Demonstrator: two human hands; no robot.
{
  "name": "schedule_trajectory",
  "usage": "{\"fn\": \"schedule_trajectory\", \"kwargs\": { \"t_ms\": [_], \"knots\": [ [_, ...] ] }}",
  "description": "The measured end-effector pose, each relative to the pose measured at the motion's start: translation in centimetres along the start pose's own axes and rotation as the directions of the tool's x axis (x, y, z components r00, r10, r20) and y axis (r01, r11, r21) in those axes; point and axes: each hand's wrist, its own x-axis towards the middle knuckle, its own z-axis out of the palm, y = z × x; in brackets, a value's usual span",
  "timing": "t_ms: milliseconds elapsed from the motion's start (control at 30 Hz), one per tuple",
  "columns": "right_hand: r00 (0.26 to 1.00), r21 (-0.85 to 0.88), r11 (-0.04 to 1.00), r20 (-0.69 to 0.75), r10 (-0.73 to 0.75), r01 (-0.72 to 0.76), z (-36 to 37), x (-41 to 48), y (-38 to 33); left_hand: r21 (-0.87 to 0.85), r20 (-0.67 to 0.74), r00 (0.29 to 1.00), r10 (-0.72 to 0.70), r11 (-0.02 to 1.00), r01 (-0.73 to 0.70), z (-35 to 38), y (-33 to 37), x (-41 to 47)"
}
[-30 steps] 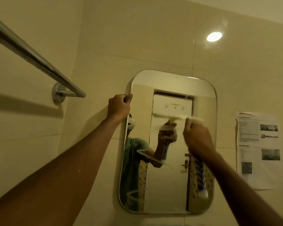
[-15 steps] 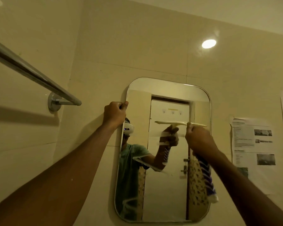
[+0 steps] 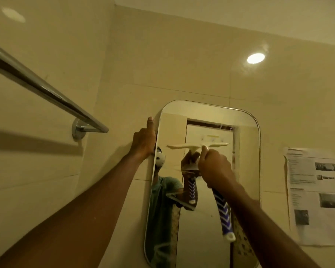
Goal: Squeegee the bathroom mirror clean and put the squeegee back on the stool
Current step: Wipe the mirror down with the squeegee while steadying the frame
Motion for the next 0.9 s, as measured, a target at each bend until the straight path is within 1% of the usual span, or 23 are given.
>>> {"fn": "schedule_trajectory", "kwargs": {
  "t_ms": [33, 133, 200, 300, 367, 400, 467, 533, 600, 633, 667, 733, 800, 833, 900],
  "knots": [
    [1.000, -0.023, 1.000, 0.003, 0.003, -0.003, -0.4, 0.1, -0.4, -0.027, 0.012, 1.000, -0.017, 0.999, 0.017, -0.1, 0.1, -0.2],
    [0.991, -0.085, 0.994, -0.107, -0.081, 0.072, -2.5, 3.9, -3.4, -0.116, 0.016, 0.996, -0.085, 0.990, 0.087, -0.2, 0.3, -0.2],
    [0.978, -0.072, 0.992, -0.172, -0.119, 0.108, -3.6, 6.4, -5.8, -0.152, 0.021, 0.993, -0.114, 0.982, 0.116, -0.1, 0.5, -0.3],
    [0.968, -0.014, 0.992, -0.215, -0.128, 0.128, -2.4, 7.5, -6.4, -0.198, 0.045, 0.990, -0.137, 0.970, 0.144, -0.2, 0.7, -0.3],
    [0.974, 0.006, 0.993, -0.193, -0.116, 0.120, -0.9, 6.0, -5.0, -0.230, 0.061, 0.987, -0.148, 0.960, 0.158, -0.5, 0.7, -0.1],
    [0.981, 0.012, 0.994, -0.160, -0.108, 0.111, -0.3, 4.7, -4.0, -0.237, 0.077, 0.986, -0.149, 0.958, 0.163, -0.7, 0.7, -0.2],
    [0.992, -0.029, 0.994, -0.063, -0.108, 0.106, 1.0, 1.5, -1.4, -0.241, 0.097, 0.986, -0.139, 0.957, 0.159, -0.8, 0.8, -0.5],
    [0.994, -0.092, 0.990, 0.036, -0.106, 0.109, 2.0, -2.2, 0.5, -0.220, 0.092, 0.989, -0.116, 0.966, 0.134, -0.8, 1.0, -0.8],
    [0.992, -0.098, 0.990, 0.087, -0.093, 0.102, 2.2, -3.8, 0.7, -0.163, 0.053, 0.996, -0.076, 0.983, 0.084, -0.7, 1.3, -1.2],
    [0.994, -0.070, 0.994, 0.075, -0.080, 0.085, 1.7, -3.6, 0.3, -0.131, 0.040, 0.998, -0.054, 0.990, 0.059, -0.6, 1.4, -1.4],
    [0.997, -0.041, 0.997, 0.031, -0.068, 0.069, 1.0, -2.5, -0.2, -0.104, 0.033, 0.999, -0.039, 0.994, 0.042, -0.5, 1.4, -1.6],
    [0.992, -0.019, 0.998, -0.111, -0.056, 0.054, -1.2, 0.8, -1.1, -0.049, 0.033, 0.999, -0.019, 0.999, 0.021, -0.2, 0.9, -1.8],
    [0.972, -0.009, 1.000, -0.235, -0.014, 0.012, -3.7, 3.7, -1.3, 0.005, 0.003, 1.000, -0.003, 1.000, 0.003, 0.1, 0.3, -2.0],
    [0.965, -0.008, 1.000, -0.263, 0.005, -0.007, -4.3, 4.5, -0.9, 0.027, -0.022, 1.000, 0.004, 1.000, -0.004, 0.2, 0.1, -2.0],
    [0.967, 0.001, 1.000, -0.253, 0.027, -0.028, -3.8, 4.3, 0.7, 0.075, -0.056, 0.998, 0.018, 0.997, -0.014, 0.4, -0.4, -1.6]
  ]
}}
